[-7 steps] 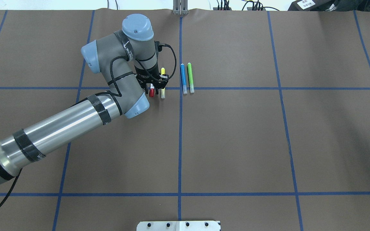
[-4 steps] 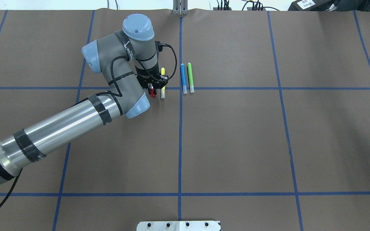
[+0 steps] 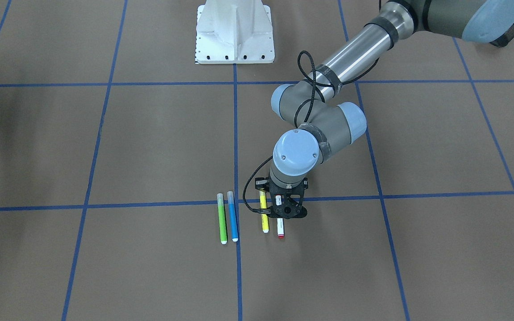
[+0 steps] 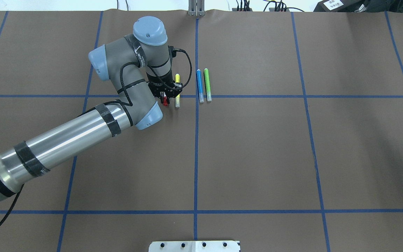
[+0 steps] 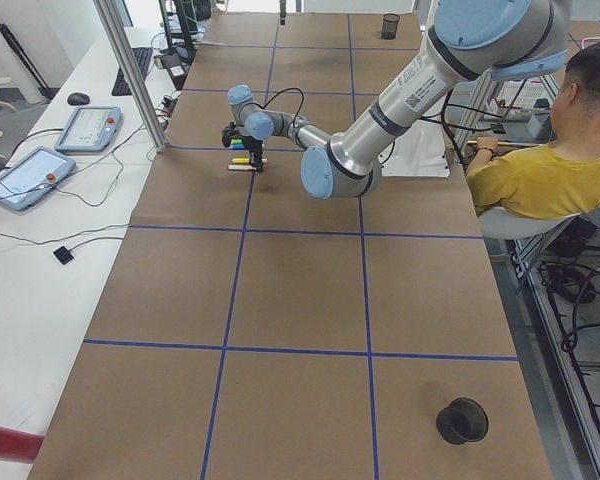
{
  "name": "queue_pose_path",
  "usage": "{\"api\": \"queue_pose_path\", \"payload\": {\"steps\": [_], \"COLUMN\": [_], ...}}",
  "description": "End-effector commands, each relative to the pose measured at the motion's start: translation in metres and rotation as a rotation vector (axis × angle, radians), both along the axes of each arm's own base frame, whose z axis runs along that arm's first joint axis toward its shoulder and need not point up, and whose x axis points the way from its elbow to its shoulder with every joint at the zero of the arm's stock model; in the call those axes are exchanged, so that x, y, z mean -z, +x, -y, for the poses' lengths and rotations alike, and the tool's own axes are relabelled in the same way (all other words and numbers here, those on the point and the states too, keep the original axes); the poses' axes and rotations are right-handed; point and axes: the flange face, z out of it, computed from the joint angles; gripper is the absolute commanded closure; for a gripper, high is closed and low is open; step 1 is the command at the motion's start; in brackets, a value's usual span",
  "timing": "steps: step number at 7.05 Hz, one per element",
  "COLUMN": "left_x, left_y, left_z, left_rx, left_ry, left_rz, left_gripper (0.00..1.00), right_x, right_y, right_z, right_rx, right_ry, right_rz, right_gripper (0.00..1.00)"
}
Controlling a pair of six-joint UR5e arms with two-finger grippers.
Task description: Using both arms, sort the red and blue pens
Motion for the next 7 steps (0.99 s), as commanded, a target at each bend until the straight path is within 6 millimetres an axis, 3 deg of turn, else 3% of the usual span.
{"api": "queue_pose_path", "payload": {"steps": [1, 2, 4, 7], "left_x": [-0.001, -0.001, 0.004, 0.022], "left_y": [0.0, 0.0, -0.002, -0.009], "left_z": [0.0, 0.0, 0.0, -0.002], "left_rx": [0.001, 0.001, 0.001, 0.006], "left_ry": [0.0, -0.001, 0.007, 0.028], "left_rz": [0.0, 0.001, -0.007, -0.031], "left_gripper": [0.71, 0.76, 1.0, 1.0], "right_x": [0.0, -0.001, 0.0, -0.001], "right_y": [0.0, 0.0, 0.0, 0.0], "right_z": [0.0, -0.001, 0.0, -0.001], "right_rx": [0.0, 0.0, 0.0, 0.0], "right_ry": [0.0, -0.002, 0.0, -0.001], "right_rz": [-0.001, 0.0, 0.0, -0.001], "right_gripper": [0.0, 0.0, 0.0, 0.0]}}
